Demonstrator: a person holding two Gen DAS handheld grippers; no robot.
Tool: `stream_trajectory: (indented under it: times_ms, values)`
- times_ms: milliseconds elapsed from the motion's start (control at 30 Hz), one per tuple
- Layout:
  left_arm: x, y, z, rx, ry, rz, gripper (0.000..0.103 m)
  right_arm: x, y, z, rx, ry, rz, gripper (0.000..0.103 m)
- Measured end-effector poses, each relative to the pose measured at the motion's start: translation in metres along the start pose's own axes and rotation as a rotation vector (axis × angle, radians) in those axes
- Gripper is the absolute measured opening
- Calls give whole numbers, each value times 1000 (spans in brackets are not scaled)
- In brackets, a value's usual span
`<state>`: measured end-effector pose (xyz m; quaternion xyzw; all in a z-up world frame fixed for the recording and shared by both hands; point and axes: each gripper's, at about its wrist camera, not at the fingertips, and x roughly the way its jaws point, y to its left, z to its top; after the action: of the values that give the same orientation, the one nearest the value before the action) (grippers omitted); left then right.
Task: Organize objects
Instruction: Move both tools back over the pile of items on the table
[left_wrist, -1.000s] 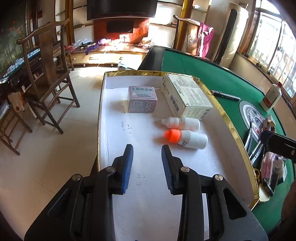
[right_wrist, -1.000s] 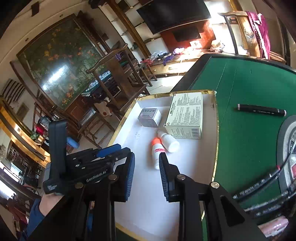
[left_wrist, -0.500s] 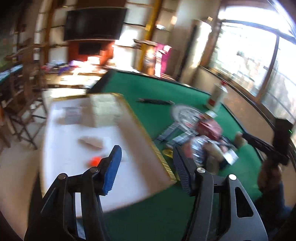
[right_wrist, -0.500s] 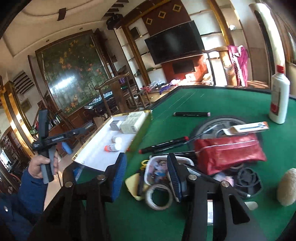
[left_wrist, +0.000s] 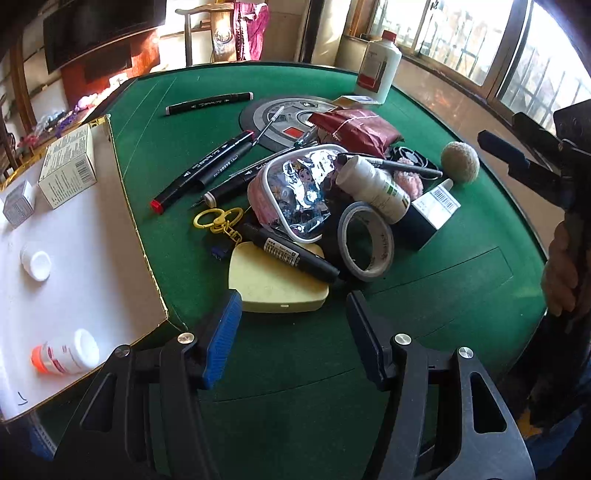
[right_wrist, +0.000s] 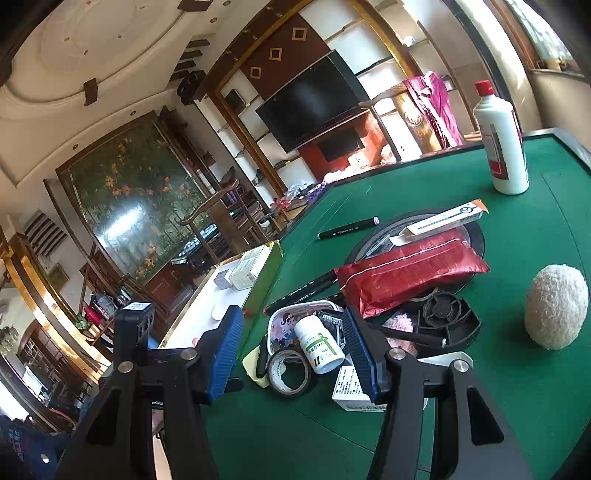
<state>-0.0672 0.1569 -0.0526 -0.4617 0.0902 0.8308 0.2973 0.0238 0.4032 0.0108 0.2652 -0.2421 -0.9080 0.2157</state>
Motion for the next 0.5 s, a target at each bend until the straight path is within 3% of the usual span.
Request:
stream_trajectory:
  times_ms: [100,233,500]
  values:
    - [8,0,0,16,8,51,59,3,1,-1,4,13,-2,56]
    - [18,2,6,17,12,31,63,6,-1,-3,14,19,-3,56]
    - [39,-6,16,45,27,75,66,9,-5,-6,29,28,-17,56]
